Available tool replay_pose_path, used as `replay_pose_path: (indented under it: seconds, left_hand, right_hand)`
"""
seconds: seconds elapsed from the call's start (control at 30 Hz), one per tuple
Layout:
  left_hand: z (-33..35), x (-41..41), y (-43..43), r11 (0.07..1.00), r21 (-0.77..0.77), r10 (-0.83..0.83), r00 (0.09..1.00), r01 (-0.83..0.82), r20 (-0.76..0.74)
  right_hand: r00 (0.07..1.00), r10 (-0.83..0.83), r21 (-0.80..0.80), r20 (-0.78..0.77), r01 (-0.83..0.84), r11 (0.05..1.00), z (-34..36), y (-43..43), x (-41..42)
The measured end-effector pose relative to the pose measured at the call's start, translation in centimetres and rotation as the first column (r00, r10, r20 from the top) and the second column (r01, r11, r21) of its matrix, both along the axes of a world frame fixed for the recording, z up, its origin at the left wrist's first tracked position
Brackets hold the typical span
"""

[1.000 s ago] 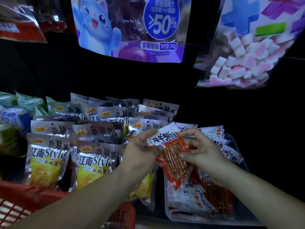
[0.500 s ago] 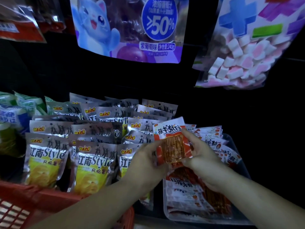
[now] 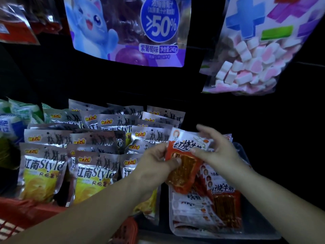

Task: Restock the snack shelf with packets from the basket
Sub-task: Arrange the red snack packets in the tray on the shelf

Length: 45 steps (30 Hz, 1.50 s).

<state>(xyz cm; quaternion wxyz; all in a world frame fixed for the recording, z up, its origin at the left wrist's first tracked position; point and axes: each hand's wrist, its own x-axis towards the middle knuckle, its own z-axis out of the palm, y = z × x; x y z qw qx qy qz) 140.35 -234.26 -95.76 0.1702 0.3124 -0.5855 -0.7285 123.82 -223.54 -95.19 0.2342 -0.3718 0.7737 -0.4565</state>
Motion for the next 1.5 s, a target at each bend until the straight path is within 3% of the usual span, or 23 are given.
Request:
replay_pose_path:
  seconds: [0.07, 0.2, 0.27, 0.43, 0.57, 0.6, 0.67, 0.77, 0.87, 1.07, 1.23, 1.4, 1.5]
  left_hand:
    - [-0.4, -0.7, 0.0, 1.000, -0.009, 0.004, 1.000, -0.003, 0.016]
    - [-1.1, -2.0, -0.2, 0.982, -0.159, 0.126, 0.981, -0.102, 0.149]
    - [-1.3, -2.3, -0.1, 0.980, -0.131, 0.169, 0.968, -0.147, 0.184]
    - [-2.5, -2.0, 0.3, 0.973, -0.210, 0.149, 0.957, -0.096, 0.250]
    - [-3.7, -1.5, 0.1, 0.981, -0.180, 0.117, 0.951, -0.067, 0.285]
    - [-3.8, -1.4, 0.1, 0.980, -0.189, 0.112, 0.951, -0.058, 0.288]
    - [-4.1, -1.4, 0.0, 0.974, -0.223, 0.100, 0.948, -0.032, 0.302]
    - [-4.1, -1.5, -0.4, 0.965, -0.261, 0.103, 0.947, -0.021, 0.305]
    - [-3.9, -1.8, -0.7, 0.965, -0.259, 0.123, 0.952, -0.048, 0.282]
    - [-4.3, -1.7, -1.3, 0.972, -0.224, 0.136, 0.953, -0.075, 0.272]
    - [-4.6, -1.2, -2.1, 0.975, -0.201, 0.143, 0.956, -0.093, 0.255]
    - [-3.9, -1.2, -1.9, 0.972, -0.208, 0.160, 0.955, -0.109, 0.249]
    - [-2.5, -1.0, -1.8, 0.952, -0.302, 0.107, 0.974, -0.044, 0.197]
  right_hand:
    - [0.999, 0.008, -0.019, 0.048, -0.007, 1.000, 0.3, -0.2, -1.1]
    - [0.980, 0.016, 0.001, -0.199, -0.016, 1.000, 0.2, 0.0, -1.9]
    - [0.965, 0.102, 0.058, -0.239, -0.091, 0.994, -0.8, -0.1, -2.1]
    - [0.955, 0.274, 0.305, -0.112, -0.229, 0.924, -4.7, 0.1, -2.7]
    - [0.926, 0.378, 0.576, 0.022, -0.321, 0.752, -5.5, 0.8, -2.8]
    - [0.933, 0.355, 0.575, 0.068, -0.327, 0.750, -5.2, 0.9, -2.7]
    - [0.965, 0.253, 0.464, 0.073, -0.257, 0.848, -4.6, 0.8, -2.9]
    - [0.987, 0.023, 0.231, -0.157, 0.014, 0.973, -4.8, -0.3, -3.8]
    - [0.877, 0.031, 0.297, -0.479, 0.129, 0.946, -5.5, -2.2, -4.7]
    - [0.701, 0.188, 0.478, -0.688, 0.243, 0.844, -6.5, -5.1, -5.7]
    - [0.666, 0.127, 0.352, -0.735, 0.214, 0.911, -7.5, -4.6, -6.7]
    - [0.717, 0.019, 0.131, -0.697, 0.102, 0.986, -5.4, -4.0, -5.9]
    - [0.890, 0.007, 0.091, -0.457, 0.039, 0.995, -2.2, -2.9, -4.0]
